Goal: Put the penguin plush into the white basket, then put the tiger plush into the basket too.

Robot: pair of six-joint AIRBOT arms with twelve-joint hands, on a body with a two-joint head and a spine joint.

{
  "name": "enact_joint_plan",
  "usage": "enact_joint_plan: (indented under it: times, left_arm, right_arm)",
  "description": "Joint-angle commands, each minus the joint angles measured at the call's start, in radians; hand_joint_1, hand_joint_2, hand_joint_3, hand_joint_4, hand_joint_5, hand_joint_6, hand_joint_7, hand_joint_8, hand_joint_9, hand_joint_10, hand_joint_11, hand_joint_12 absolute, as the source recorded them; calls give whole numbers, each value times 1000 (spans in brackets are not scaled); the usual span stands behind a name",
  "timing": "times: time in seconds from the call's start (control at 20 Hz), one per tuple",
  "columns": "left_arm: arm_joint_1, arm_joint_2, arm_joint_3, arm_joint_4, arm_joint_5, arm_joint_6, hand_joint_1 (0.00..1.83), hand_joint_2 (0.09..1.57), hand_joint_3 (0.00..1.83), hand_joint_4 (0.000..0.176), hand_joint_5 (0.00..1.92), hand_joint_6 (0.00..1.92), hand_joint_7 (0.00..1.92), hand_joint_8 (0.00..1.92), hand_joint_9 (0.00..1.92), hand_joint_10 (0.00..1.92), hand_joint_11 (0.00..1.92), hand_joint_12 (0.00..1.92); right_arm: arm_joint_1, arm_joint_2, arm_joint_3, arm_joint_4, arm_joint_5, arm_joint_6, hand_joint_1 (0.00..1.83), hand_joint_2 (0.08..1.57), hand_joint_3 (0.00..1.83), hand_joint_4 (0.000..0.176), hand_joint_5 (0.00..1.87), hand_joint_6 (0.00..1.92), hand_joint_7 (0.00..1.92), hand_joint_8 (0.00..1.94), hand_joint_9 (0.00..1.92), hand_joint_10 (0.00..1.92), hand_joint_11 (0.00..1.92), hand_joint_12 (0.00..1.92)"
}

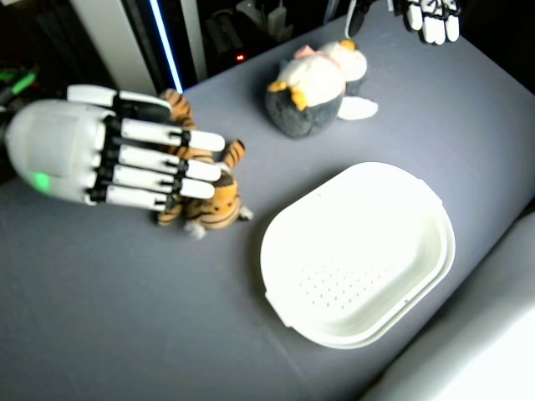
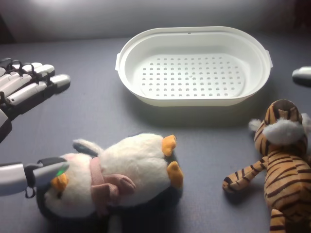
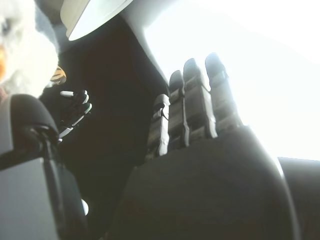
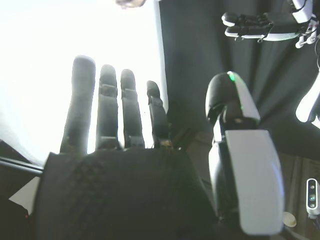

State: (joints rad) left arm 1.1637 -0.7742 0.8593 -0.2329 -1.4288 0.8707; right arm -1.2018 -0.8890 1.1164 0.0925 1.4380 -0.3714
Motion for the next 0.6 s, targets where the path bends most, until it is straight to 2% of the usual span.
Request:
enact_joint_plan:
  times: [0.0,0.05,0.1,0.15,0.2,0.25,0.3,0.35,0.4,0.45,0.5,0.55]
  left_arm:
    - [-3,5,4,-3,-124,-3,520,1002,3,40,307,2,139,2,96,7,0,359]
    - [-2,5,4,3,-121,-12,535,998,0,38,310,2,144,3,104,8,0,353]
    - [-1,6,5,12,-120,-25,541,991,0,42,307,0,144,2,113,7,0,374]
    - [0,11,5,31,-121,-47,557,981,0,51,313,1,165,3,145,11,0,489]
    - [1,18,5,51,-125,-67,570,968,0,83,298,1,178,3,169,12,0,587]
    - [2,26,2,69,-130,-82,559,957,0,97,293,1,193,4,193,13,0,701]
    - [2,31,0,85,-119,-87,558,947,0,120,268,0,165,2,175,3,0,679]
    - [2,33,-1,97,-98,-92,552,923,0,109,267,0,157,0,166,1,0,651]
    - [2,33,1,116,-53,-105,566,902,0,108,242,0,162,3,172,4,0,647]
    - [1,29,8,136,5,-121,548,868,0,126,180,0,167,4,185,8,0,644]
    - [0,23,11,148,41,-125,556,838,0,152,132,0,139,3,169,1,0,591]
    - [-4,15,14,158,79,-124,607,779,0,171,103,0,140,2,185,5,0,659]
  right_arm:
    - [7,-2,5,24,123,7,524,1263,1,14,401,2,345,1,355,2,297,280]
    - [6,-4,6,24,122,7,568,1267,0,12,403,1,345,1,357,2,303,273]
    - [6,-6,7,24,121,7,545,1270,1,24,398,0,340,0,356,1,299,259]
    - [6,-8,9,24,119,7,555,1271,0,5,416,0,352,0,364,0,327,213]
    - [6,-9,10,24,118,7,575,1274,0,0,423,1,356,0,368,1,336,200]
    - [6,-10,11,24,116,7,525,1277,2,9,410,1,347,0,361,0,339,189]
    - [6,-11,12,24,115,7,534,1271,0,6,420,4,355,3,371,3,358,186]
    - [6,-12,12,24,114,7,556,1269,0,14,422,4,358,3,373,3,365,181]
    - [6,-13,13,24,111,7,575,1270,0,12,422,2,356,1,373,2,370,175]
    - [6,-15,15,24,107,7,611,1269,0,0,429,4,360,2,369,0,364,168]
    - [6,-16,16,24,104,8,615,1266,0,2,433,5,363,3,371,1,366,166]
    - [6,-17,17,24,102,8,618,1269,0,1,433,4,363,2,367,0,359,161]
